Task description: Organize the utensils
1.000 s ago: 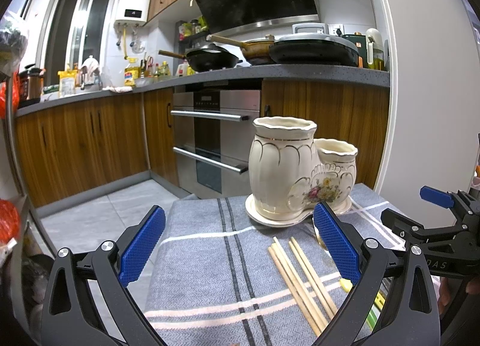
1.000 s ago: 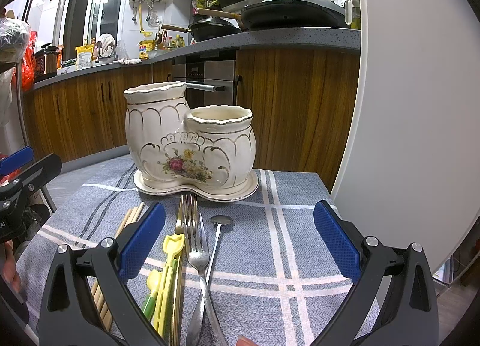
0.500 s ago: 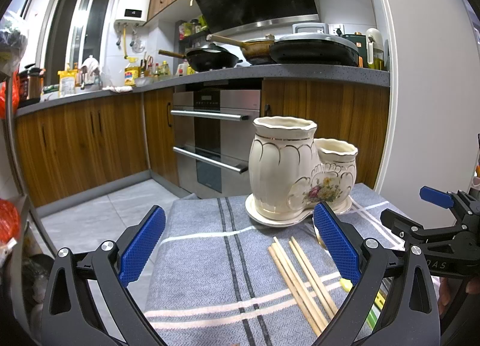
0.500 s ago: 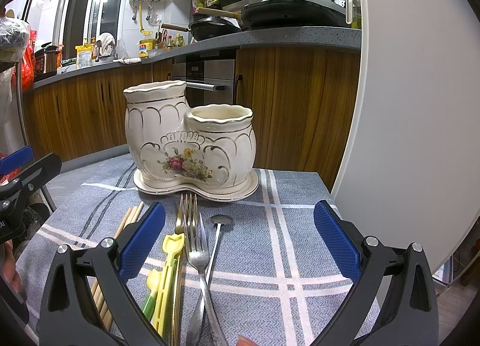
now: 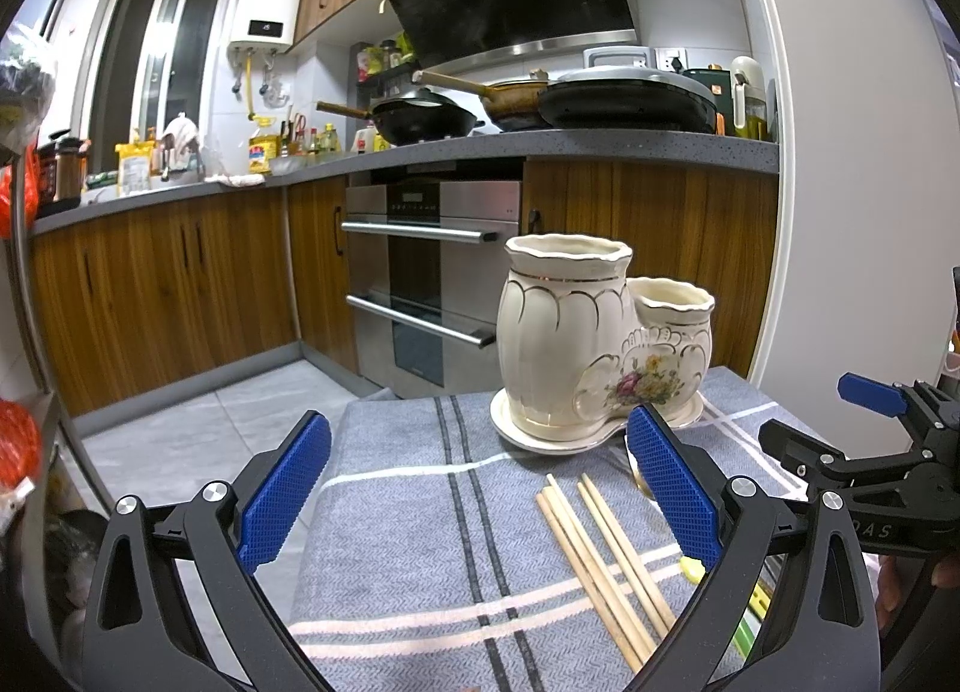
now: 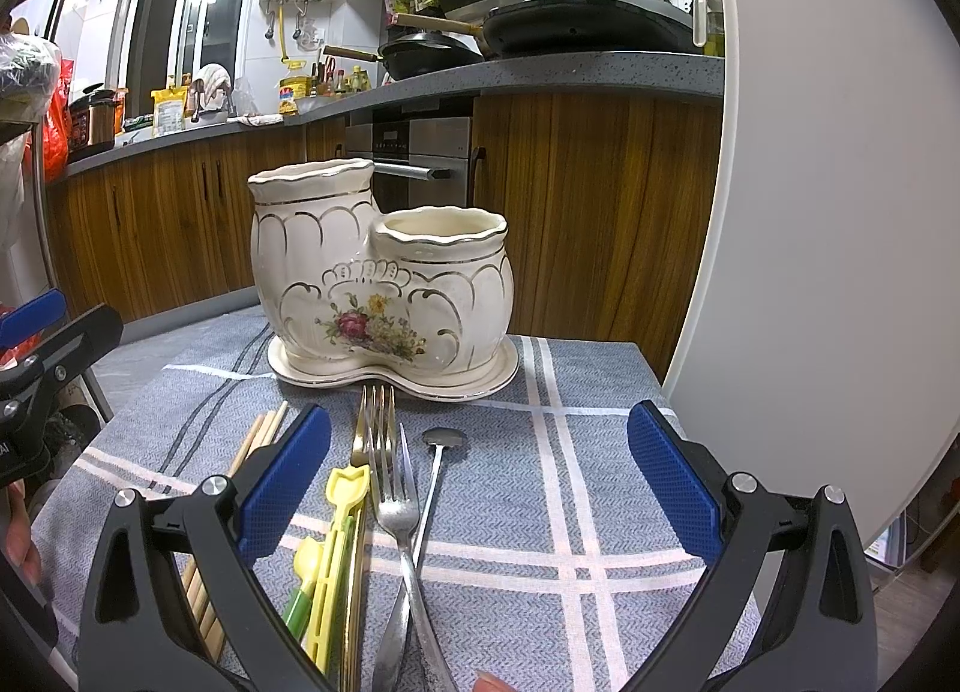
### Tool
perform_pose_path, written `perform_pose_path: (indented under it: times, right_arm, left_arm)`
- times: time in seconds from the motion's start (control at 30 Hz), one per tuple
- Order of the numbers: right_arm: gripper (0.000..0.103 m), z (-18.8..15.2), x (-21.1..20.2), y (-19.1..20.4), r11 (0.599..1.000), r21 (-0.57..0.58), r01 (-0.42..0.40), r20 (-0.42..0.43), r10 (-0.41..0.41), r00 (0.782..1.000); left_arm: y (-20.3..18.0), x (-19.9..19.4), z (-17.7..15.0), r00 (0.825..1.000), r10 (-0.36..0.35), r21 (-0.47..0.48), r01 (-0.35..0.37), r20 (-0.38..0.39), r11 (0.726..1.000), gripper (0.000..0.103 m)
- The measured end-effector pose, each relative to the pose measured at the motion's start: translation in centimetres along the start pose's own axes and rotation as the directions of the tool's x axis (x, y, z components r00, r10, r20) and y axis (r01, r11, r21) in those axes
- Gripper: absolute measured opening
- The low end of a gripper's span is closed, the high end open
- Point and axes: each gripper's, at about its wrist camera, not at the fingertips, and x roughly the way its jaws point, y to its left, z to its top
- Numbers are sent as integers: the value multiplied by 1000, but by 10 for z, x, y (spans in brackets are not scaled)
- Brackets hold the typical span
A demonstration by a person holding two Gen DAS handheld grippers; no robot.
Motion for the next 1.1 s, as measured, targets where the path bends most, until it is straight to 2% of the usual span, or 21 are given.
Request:
perform_pose_path:
  times: [0.63,0.77,0.97,1.1]
  right_arm:
    - [98,-4,8,-2,1000,21,-22,-40,23,999]
    - [98,-4,8,-2,999,22,-24,-40,25,999]
    - [98,-4,10,-2,1000,12,-23,-54,24,998]
    - [98,-1,11,-3,999,-40,-15,-59,12,998]
  left_arm:
    - [0,-8,5,1000,6,-4,-6,-2,1000,98]
    - [0,5,-3,1000,11,-3,-11,-10,1000,98]
    - [2,7,-5,1000,11,-3,-11,-22,1000,98]
    - [4,8,-4,999,11,-12,-11,-34,1000,98]
